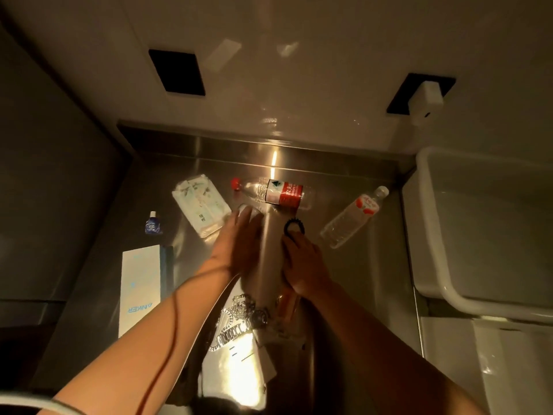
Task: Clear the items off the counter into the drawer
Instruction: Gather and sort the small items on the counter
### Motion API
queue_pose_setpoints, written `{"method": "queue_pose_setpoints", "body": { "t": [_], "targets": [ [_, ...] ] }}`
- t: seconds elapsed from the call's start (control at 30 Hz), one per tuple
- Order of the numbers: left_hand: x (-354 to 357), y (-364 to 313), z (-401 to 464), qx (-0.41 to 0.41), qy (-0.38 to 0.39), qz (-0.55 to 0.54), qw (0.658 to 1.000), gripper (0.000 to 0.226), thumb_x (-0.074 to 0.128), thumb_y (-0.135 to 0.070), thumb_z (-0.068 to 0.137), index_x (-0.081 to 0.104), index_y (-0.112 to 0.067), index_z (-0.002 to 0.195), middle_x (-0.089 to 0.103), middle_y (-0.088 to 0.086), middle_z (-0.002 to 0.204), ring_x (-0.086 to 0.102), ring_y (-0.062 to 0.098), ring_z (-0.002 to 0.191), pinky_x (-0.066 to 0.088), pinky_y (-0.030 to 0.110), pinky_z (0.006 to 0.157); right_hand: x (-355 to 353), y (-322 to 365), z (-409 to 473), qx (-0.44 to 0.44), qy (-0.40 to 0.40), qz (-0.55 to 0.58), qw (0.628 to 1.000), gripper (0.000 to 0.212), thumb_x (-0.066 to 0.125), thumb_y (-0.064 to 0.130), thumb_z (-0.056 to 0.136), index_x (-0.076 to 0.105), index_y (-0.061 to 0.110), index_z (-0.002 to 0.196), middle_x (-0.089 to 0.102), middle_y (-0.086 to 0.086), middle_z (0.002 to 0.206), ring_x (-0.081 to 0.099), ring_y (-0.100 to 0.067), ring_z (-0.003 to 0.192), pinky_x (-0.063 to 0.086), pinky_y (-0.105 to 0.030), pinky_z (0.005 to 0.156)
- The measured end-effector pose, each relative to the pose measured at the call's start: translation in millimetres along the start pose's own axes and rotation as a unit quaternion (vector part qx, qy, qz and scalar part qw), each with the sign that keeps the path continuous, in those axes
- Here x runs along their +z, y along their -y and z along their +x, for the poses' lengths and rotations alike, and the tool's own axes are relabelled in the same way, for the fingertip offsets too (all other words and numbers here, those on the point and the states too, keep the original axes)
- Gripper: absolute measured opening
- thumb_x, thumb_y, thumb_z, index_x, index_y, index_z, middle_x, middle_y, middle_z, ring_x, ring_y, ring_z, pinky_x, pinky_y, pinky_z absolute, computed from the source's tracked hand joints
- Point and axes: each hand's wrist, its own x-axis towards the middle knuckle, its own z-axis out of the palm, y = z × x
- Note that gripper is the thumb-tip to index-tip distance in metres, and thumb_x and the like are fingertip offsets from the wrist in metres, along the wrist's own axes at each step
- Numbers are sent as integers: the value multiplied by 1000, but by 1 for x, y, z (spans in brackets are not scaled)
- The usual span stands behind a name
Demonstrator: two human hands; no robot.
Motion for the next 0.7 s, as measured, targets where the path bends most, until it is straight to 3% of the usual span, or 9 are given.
{"method": "queue_pose_setpoints", "body": {
  "t": [0.07, 0.17, 0.33, 0.57, 0.7],
  "targets": [
    [-3, 2, 2, -17, -33, -31, 999, 39, 48, -26, 98, 52, -20, 137, 36, 10, 149, 38, 39, 135, 47, 52, 101, 0, -5, -6, 0, -2, 7, 1000, 50, 48, 23, 101, 39, 17, 150, 34, -4, 158, 32, -25, 146, 35, -47, 112],
    [6, -1, -6, -25, -39, -31, 998, 52, 56, -25, 94, 47, -23, 145, 32, 8, 158, 28, 42, 146, 43, 53, 110, 0, -12, -16, -2, -1, 9, 1000, 52, 50, 22, 99, 39, 14, 150, 35, -5, 158, 33, -26, 146, 34, -49, 112],
    [10, -13, -23, -38, -19, -40, 998, 52, 60, -24, 93, 48, -24, 144, 34, 6, 159, 26, 38, 148, 39, 50, 115, -3, -22, -31, 5, -2, 23, 1000, 60, 55, 21, 95, 38, 11, 151, 35, -8, 159, 31, -29, 148, 33, -52, 114],
    [22, -32, -74, -36, 41, -88, 995, 54, 54, -27, 101, 40, -31, 153, 13, -7, 169, 8, 28, 156, 33, 45, 120, 7, -23, -71, 34, 2, 44, 998, 59, 48, 27, 100, 31, 13, 155, 29, -5, 162, 25, -25, 151, 27, -48, 120],
    [25, -42, -105, -34, 74, -87, 993, 82, 74, -25, 85, 33, -30, 156, 8, -6, 170, 8, 29, 156, 30, 45, 121, 17, -16, -97, 57, 2, 65, 996, 60, 49, 20, 99, 31, 14, 156, 30, -5, 162, 28, -24, 150, 27, -46, 120]
  ]
}}
